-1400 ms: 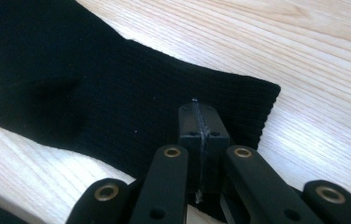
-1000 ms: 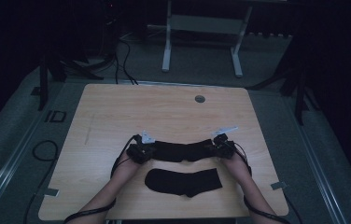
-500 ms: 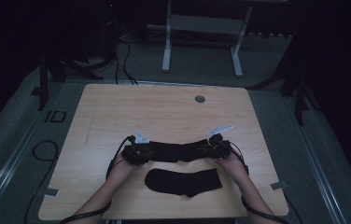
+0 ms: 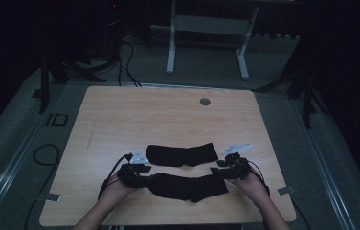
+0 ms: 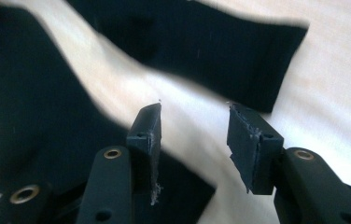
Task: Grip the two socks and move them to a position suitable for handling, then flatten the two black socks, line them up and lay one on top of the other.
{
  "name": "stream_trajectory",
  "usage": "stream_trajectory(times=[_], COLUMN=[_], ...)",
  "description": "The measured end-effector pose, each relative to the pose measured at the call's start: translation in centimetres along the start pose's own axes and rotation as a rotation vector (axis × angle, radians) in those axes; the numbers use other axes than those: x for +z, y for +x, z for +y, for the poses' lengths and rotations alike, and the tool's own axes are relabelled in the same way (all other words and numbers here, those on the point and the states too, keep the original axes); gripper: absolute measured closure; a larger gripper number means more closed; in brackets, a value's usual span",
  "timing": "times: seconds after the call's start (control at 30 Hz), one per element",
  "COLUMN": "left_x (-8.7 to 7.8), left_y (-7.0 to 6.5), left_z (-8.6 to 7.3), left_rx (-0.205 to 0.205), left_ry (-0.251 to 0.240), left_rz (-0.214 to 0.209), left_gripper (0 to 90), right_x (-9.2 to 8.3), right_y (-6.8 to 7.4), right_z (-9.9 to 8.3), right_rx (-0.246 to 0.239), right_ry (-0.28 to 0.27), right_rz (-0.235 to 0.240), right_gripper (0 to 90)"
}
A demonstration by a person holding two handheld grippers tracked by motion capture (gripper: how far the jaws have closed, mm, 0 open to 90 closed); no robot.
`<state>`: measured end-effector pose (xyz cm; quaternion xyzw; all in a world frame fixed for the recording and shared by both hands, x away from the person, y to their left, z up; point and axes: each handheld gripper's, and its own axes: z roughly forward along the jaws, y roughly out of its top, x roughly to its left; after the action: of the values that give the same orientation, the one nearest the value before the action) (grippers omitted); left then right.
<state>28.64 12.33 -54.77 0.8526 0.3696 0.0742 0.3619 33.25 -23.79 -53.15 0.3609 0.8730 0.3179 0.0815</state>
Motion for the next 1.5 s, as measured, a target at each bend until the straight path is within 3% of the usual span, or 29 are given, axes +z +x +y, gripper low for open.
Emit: stream_trajectory(times=[0.1,0.27,0.37,0.47,0.57,0.73,0.8,0.93,1.0,1.03,1.2,1.27,1.37,1.5], left_x=[0.2,0.7,0.8,0.9,1.1,0.9,0.4,-1.1,-1.1,-2.4,-3.8,-4.7,-5.2,-4.9], left_y=[-0.2,-0.9,-1.4,-1.8,-2.0,-2.1,-1.8,-1.8,-1.8,-1.4,-0.4,0.5,1.8,3.2], left_z=[-0.8,-1.4,-1.3,-1.3,-1.4,-1.4,-1.3,-0.5,-0.5,0.3,1.5,2.6,3.7,4.7], left_rx=[-0.025,-0.02,0.009,0.026,0.026,0.018,-0.012,0.002,0.002,0.006,-0.002,-0.004,-0.028,-0.048], left_ry=[0.014,0.023,0.031,0.032,0.03,0.018,0.001,-0.029,-0.029,-0.059,-0.088,-0.104,-0.114,-0.107], left_rz=[-0.017,-0.022,-0.009,-0.005,-0.02,-0.017,-0.038,-0.033,-0.033,-0.012,0.01,0.034,0.035,0.041], left_gripper=[53.3,58.9,63.7,74.6,84.1,86.2,86.3,86.4,86.4,86.4,86.4,86.4,86.4,86.4], right_x=[-0.1,-0.1,-0.3,-0.5,-0.6,-0.5,-0.8,-2.0,-2.3,-2.9,-3.7,-3.9,-3.9,-3.6], right_y=[0.5,1.4,1.6,1.9,1.8,2.2,2.3,2.3,2.3,2.3,2.1,1.8,1.2,0.3], right_z=[-1.4,-2.8,-3.0,-3.3,-3.6,-3.5,-3.2,-2.2,-1.9,-1.1,1.5,2.9,4.6,6.3], right_rx=[0.002,-0.026,-0.019,-0.039,-0.018,-0.031,-0.025,-0.029,-0.03,-0.034,-0.057,-0.073,-0.077,-0.051], right_ry=[0.024,0.054,0.063,0.066,0.042,0.027,0.0,-0.041,-0.051,-0.079,-0.119,-0.124,-0.136,-0.163], right_rz=[-0.003,-0.036,-0.048,-0.075,-0.074,-0.1,-0.102,-0.085,-0.083,-0.085,-0.078,-0.081,-0.088,-0.094], right_gripper=[54.1,56.6,58.6,65.9,78.3,81.9,82.5,82.5,82.5,82.5,82.5,82.5,82.5,82.5])
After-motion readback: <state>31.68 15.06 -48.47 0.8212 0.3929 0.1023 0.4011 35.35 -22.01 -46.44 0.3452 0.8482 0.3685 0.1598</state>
